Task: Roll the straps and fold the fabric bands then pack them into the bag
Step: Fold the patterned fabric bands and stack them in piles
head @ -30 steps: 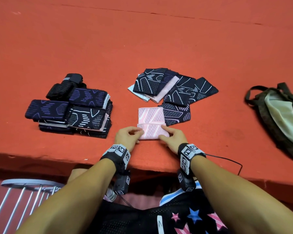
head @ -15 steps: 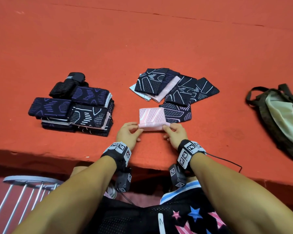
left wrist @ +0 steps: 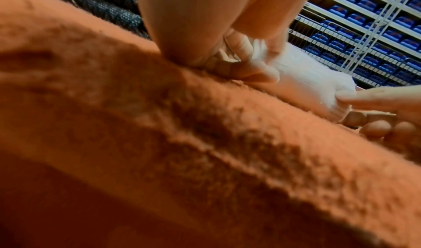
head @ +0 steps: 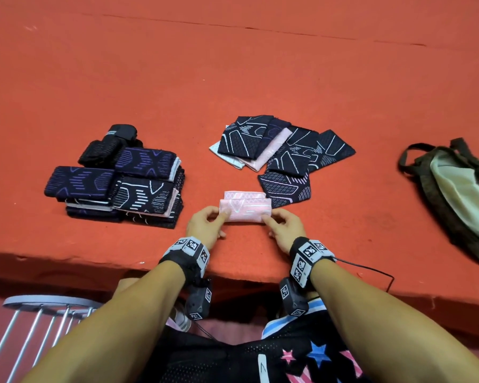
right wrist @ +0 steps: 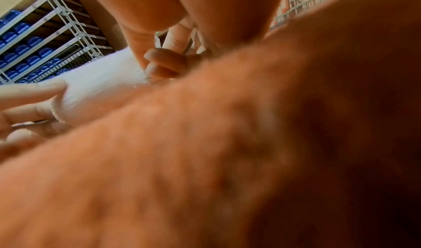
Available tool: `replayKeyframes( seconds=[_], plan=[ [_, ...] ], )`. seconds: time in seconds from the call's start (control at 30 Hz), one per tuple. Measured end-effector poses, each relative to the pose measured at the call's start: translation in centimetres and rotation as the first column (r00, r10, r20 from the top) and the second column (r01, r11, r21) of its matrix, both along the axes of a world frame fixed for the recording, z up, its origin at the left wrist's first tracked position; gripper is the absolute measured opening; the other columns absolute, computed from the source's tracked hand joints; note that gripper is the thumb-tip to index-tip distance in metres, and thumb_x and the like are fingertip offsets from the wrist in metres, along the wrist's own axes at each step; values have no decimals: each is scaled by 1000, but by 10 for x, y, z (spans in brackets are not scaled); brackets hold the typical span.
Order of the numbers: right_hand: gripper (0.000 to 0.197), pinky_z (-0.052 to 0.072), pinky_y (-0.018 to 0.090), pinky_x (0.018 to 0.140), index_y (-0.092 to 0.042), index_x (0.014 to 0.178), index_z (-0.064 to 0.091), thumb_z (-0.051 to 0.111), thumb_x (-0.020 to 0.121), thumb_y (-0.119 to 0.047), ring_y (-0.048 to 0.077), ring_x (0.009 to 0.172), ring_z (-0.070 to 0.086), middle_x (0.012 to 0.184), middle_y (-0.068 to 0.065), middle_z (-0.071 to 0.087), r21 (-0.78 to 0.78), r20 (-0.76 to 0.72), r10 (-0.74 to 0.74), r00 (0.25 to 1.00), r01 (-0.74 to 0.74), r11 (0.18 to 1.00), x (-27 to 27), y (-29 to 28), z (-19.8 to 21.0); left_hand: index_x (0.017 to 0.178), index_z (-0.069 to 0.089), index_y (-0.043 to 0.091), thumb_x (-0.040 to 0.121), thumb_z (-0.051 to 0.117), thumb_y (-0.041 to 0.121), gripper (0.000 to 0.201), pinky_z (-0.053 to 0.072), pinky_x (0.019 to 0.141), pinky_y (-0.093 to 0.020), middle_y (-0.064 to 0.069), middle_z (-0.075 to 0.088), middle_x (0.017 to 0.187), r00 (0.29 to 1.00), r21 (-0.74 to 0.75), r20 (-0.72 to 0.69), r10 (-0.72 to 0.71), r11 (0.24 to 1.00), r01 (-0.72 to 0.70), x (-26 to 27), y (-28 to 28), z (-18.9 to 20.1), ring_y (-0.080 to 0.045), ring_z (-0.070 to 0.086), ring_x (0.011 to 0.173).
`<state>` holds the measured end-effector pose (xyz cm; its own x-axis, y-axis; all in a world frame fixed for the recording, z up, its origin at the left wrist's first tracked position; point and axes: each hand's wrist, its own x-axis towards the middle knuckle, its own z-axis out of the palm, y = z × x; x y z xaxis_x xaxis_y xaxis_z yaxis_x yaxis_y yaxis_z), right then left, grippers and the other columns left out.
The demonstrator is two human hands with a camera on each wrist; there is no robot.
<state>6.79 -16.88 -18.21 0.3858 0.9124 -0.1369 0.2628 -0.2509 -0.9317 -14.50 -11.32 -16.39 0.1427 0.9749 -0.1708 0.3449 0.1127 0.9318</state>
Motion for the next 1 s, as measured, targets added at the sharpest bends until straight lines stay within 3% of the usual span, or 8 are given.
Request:
replayKeyframes(
  seconds=[0.1,0.2,0.4,0.53,0.63,0.73,0.87,1.0],
  plan=[
    [8,56,36,67,-25,96,71,69,92,-32,9,53,60,70,-8,66,-8,28,-4,1000,5,1000,-1,1,2,94,71,24,84,79,27,13,58,66,-31,9,75,92,1000,10,-5,-27,1000,27,-2,0,-4,-18,71,58],
    [7,54,35,65,-25,93,69,67,93,-32,9,51,59,63,-11,61,-22,43,-20,999,21,1000,-2,2,1,95,70,26,89,73,30,8,58,65,-33,8,72,96,999,25,-30,-23,999,24,-1,1,-6,-16,69,54],
    [8,55,33,62,-25,92,68,68,92,-33,11,50,61,64,-8,63,-51,47,-65,997,67,996,-3,4,0,94,66,22,91,71,35,14,51,60,-26,4,70,81,997,14,-58,59,998,-59,5,0,-4,-10,65,49],
    [10,50,28,58,-25,93,66,68,92,-34,8,47,61,69,-6,65,-61,56,-94,994,97,993,-5,5,1,112,57,27,90,72,36,28,43,53,-15,3,72,81,991,-5,-76,111,994,-112,9,0,0,-10,67,52],
    [19,51,27,59,-23,101,63,71,89,-35,7,44,60,75,0,68,-78,46,-117,992,120,990,-7,7,3,122,58,26,88,72,41,40,43,56,-17,3,72,80,986,-17,-110,127,991,-130,10,2,2,-9,68,52],
    [27,51,27,59,-20,103,65,75,85,-38,8,45,61,74,0,69,-111,43,-148,988,152,982,-5,11,1,113,63,24,84,73,52,41,43,54,-20,2,71,70,977,-44,-150,151,986,-159,14,3,4,-8,66,49],
    [38,51,29,74,-27,91,65,72,78,-61,14,72,65,75,-6,69,-191,222,-115,968,159,969,-6,16,4,102,67,24,79,72,61,44,48,57,-23,2,69,54,958,-71,-249,140,984,-163,18,9,2,-7,65,45],
    [29,46,29,70,-25,86,60,74,82,-51,16,76,61,76,-9,63,-251,328,-62,943,150,956,-10,19,11,86,65,25,79,77,52,31,57,62,-29,1,70,56,947,-105,-303,107,984,-145,21,14,4,-13,69,53]
  ],
)
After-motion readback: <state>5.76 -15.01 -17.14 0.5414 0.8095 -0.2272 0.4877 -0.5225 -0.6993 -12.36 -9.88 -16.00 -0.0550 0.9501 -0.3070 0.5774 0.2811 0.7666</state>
